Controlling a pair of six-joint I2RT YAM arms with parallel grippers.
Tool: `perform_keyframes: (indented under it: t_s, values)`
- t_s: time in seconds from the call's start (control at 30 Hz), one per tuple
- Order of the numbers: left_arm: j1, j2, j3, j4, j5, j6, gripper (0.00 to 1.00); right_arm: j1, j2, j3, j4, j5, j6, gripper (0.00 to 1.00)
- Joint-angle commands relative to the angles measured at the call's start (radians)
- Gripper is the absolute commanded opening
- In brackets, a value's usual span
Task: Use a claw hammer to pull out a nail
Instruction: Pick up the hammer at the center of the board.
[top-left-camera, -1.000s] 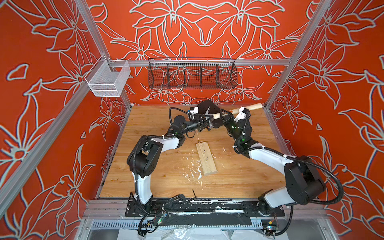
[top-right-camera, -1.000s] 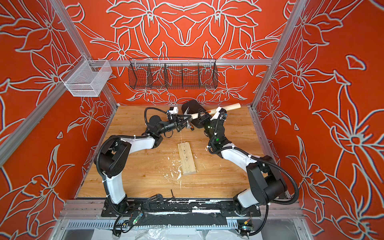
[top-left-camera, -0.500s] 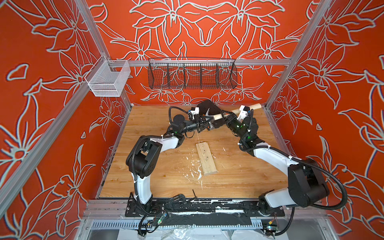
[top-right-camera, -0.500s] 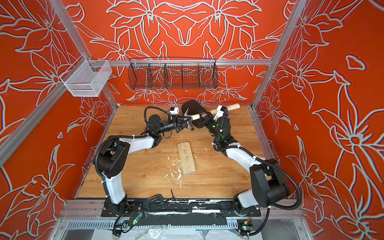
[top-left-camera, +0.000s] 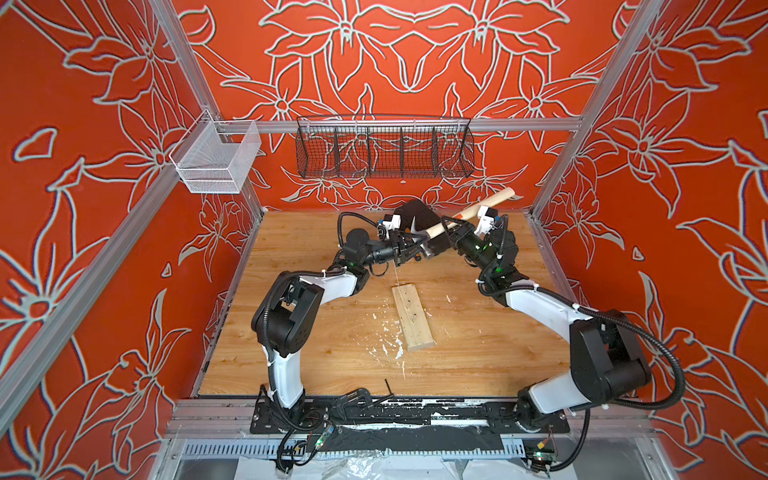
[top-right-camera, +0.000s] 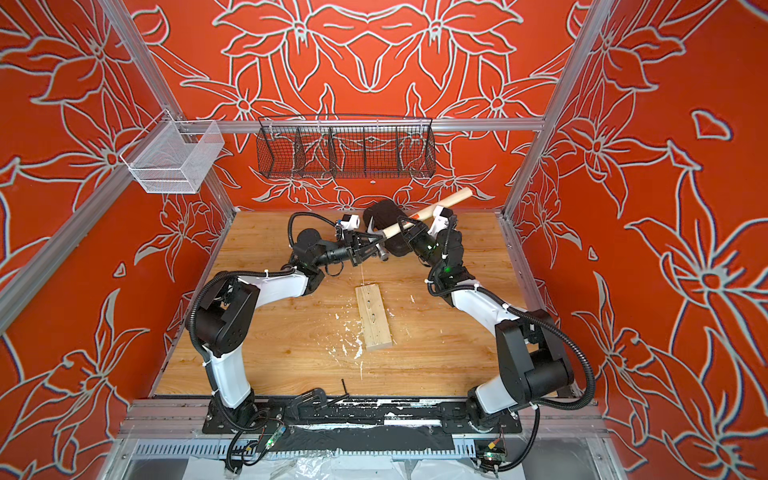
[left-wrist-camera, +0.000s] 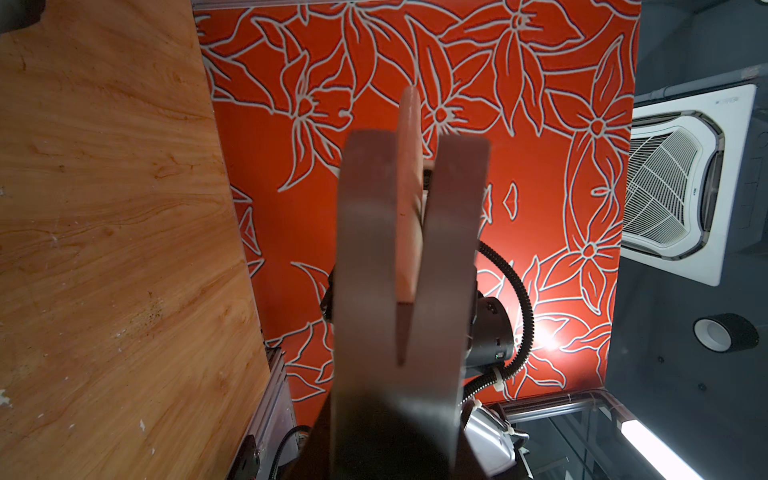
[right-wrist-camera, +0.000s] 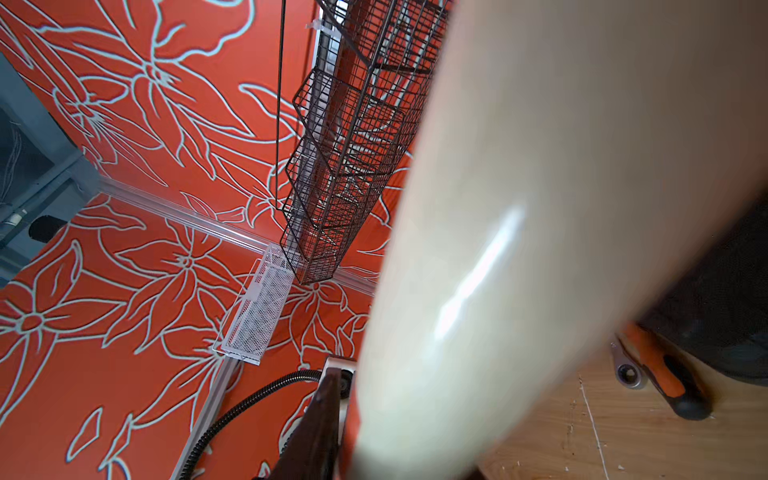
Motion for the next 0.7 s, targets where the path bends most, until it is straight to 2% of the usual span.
perform_keyframes:
  t_s: [0.0, 0.27, 0.3, 0.5, 0.67]
  values:
    - [0.005, -0.050, 0.035, 0.073, 0.031, -0.013, 0.00, -0.001, 0.001, 0.048, 0.071, -0.056, -0.032, 0.00]
    - [0.024, -0.084, 0.051, -0.048, 0.050, 0.072, 0.00, -0.001, -0.020, 0.034, 0.060, -0.065, -0.049, 0.00]
    - [0.024, -0.089, 0.055, -0.066, 0.051, 0.086, 0.02, 0.000, -0.024, 0.032, 0.058, -0.067, -0.052, 0.00]
    - [0.024, -0.100, 0.075, -0.121, 0.053, 0.128, 0.28, 0.000, -0.066, 0.009, 0.031, -0.062, -0.074, 0.00]
    - [0.024, -0.086, 0.084, -0.104, 0.053, 0.112, 0.34, 0.000, -0.105, -0.018, 0.002, -0.050, -0.107, 0.00]
